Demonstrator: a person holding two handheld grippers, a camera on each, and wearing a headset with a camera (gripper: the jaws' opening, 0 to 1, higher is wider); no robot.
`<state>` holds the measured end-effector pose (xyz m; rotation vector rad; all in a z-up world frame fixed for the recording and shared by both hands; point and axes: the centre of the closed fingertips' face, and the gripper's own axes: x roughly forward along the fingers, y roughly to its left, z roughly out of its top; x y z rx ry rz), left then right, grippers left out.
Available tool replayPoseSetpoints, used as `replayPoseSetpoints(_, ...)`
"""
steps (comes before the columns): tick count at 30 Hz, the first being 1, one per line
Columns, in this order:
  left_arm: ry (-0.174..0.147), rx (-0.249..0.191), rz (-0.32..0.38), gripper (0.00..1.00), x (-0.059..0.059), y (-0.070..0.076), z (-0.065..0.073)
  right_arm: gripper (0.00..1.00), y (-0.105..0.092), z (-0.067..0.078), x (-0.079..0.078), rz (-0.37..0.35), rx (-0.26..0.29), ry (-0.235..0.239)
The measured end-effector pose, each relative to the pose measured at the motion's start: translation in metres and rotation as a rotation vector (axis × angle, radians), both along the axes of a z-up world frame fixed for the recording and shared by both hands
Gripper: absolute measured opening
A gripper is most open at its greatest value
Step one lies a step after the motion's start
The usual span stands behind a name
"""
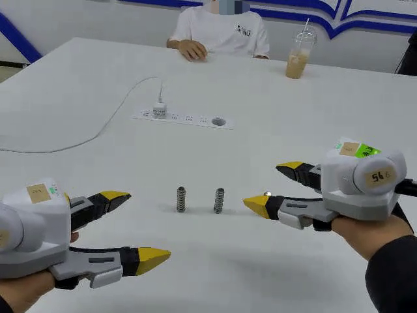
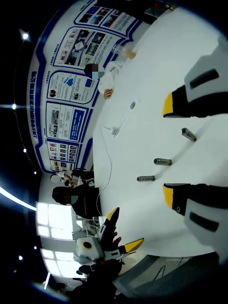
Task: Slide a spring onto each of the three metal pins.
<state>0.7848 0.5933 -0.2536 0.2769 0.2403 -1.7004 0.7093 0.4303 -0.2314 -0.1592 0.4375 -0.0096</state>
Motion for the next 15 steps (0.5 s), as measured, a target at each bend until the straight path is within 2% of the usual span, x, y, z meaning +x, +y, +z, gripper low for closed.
replayPoseSetpoints(15,0.014,-0.001,0.013,0.77,0.001,0.001,0.0,0.61,-0.003,-0.014,-0.033,-0.021,0.018,0.011)
